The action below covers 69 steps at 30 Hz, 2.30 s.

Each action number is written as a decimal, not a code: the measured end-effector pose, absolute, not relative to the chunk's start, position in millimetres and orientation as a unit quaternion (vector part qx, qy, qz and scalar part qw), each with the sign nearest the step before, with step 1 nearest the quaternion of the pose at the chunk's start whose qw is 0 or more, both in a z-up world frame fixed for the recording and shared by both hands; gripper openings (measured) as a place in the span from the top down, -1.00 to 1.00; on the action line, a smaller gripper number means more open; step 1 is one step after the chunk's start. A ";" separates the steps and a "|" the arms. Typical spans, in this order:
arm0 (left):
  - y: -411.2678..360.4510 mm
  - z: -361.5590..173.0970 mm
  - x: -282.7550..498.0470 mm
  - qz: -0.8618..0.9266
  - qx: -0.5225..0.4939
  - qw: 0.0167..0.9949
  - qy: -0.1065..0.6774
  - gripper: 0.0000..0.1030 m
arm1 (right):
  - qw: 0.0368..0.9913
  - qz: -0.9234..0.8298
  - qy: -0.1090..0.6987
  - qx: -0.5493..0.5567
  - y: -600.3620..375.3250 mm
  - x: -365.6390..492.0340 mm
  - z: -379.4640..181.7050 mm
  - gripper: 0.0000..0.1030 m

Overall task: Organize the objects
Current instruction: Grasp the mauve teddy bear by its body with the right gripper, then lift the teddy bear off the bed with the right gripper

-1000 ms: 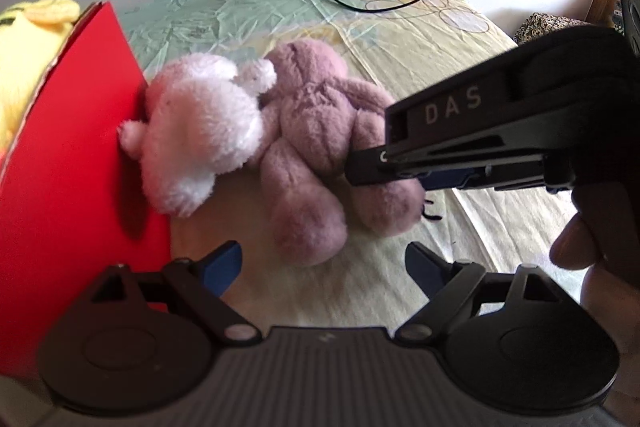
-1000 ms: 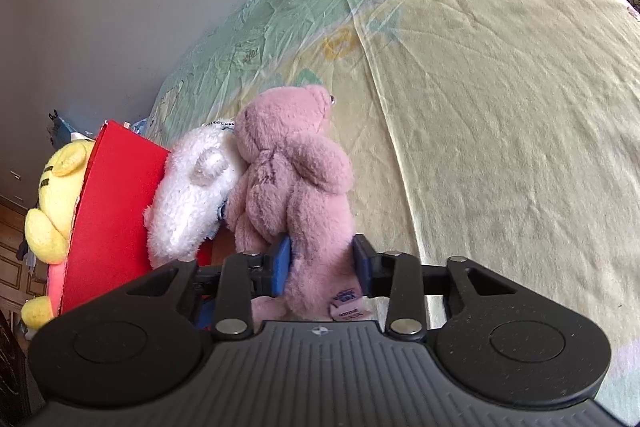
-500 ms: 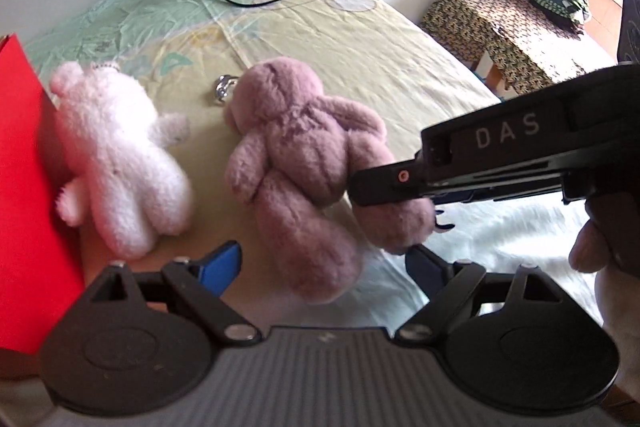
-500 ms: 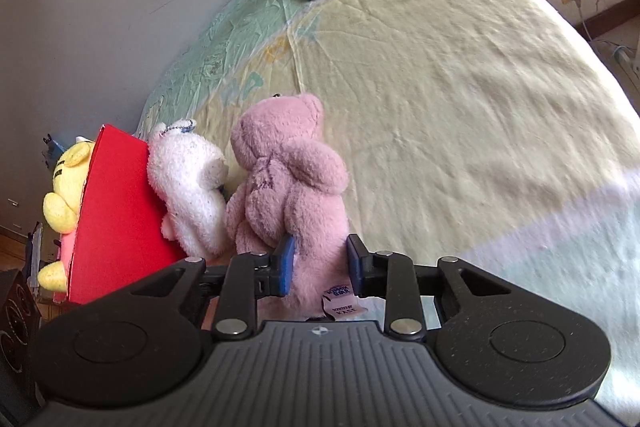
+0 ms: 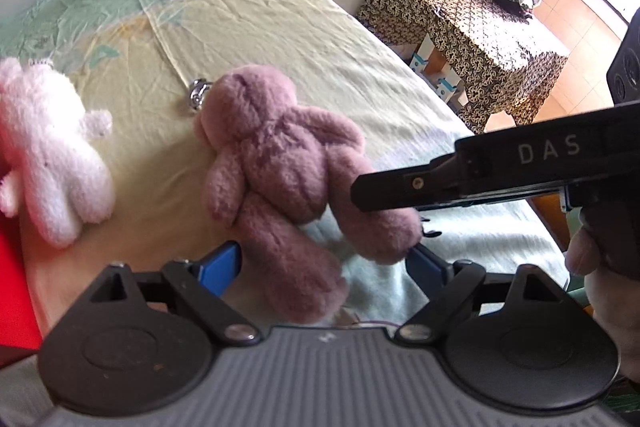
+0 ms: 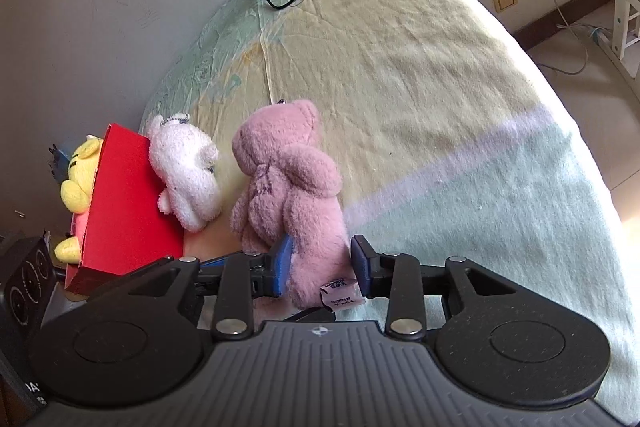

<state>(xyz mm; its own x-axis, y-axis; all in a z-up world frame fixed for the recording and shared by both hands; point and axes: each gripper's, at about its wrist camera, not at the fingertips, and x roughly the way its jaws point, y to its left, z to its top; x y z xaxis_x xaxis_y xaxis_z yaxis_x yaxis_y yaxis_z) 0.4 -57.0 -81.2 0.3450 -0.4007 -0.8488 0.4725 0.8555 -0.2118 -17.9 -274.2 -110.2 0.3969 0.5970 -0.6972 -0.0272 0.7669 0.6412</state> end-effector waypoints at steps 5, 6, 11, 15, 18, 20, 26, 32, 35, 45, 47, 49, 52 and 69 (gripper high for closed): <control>-50.7 -79.0 4.9 -0.285 -0.009 0.804 0.522 -0.69 | 0.788 0.205 0.500 0.295 -281.5 -6.7 -108.4 0.19; -48.1 -77.8 5.3 -0.293 -0.023 0.799 0.524 -0.69 | 0.787 0.206 0.499 0.299 -282.4 -5.5 -108.4 0.13; -39.4 -80.3 19.7 -0.284 -0.070 0.795 0.532 -0.69 | 0.786 0.202 0.501 0.301 -280.7 5.6 -116.4 0.12; -37.9 -84.2 34.1 -0.271 -0.085 0.797 0.533 -0.69 | 0.780 0.207 0.503 0.308 -276.0 14.8 -124.0 0.12; -36.8 -88.3 42.3 -0.258 -0.088 0.798 0.537 -0.69 | 0.773 0.215 0.503 0.321 -273.8 21.5 -128.1 0.11; -36.0 -91.2 45.7 -0.255 -0.091 0.798 0.538 -0.69 | 0.761 0.222 0.506 0.339 -273.8 26.1 -131.8 0.11; -39.3 -90.0 50.6 -0.241 -0.069 0.803 0.540 -0.69 | 0.740 0.233 0.515 0.365 -265.9 29.5 -137.0 0.12; -46.8 -89.8 50.8 -0.224 -0.041 0.807 0.544 -0.69 | 0.748 0.237 0.515 0.344 -256.6 25.9 -133.2 0.14; -50.5 -89.8 50.7 -0.216 -0.033 0.810 0.545 -0.69 | 0.752 0.235 0.513 0.340 -256.4 24.9 -133.4 0.13; -54.6 -90.4 51.4 -0.200 -0.030 0.811 0.548 -0.71 | 0.761 0.228 0.504 0.338 -254.9 21.7 -135.4 0.13; -54.6 -90.3 50.8 -0.199 -0.032 0.812 0.548 -0.71 | 0.761 0.228 0.504 0.338 -254.8 21.8 -135.3 0.13; -55.1 -90.2 50.1 -0.197 -0.032 0.813 0.547 -0.71 | 0.762 0.227 0.505 0.336 -254.3 22.0 -134.9 0.13; -57.7 -90.2 49.1 -0.194 -0.023 0.814 0.547 -0.71 | 0.765 0.225 0.505 0.330 -252.9 22.2 -133.7 0.13; -66.8 -90.0 49.2 -0.173 0.004 0.812 0.557 -0.70 | 0.775 0.219 0.508 0.306 -247.1 21.3 -121.2 0.13</control>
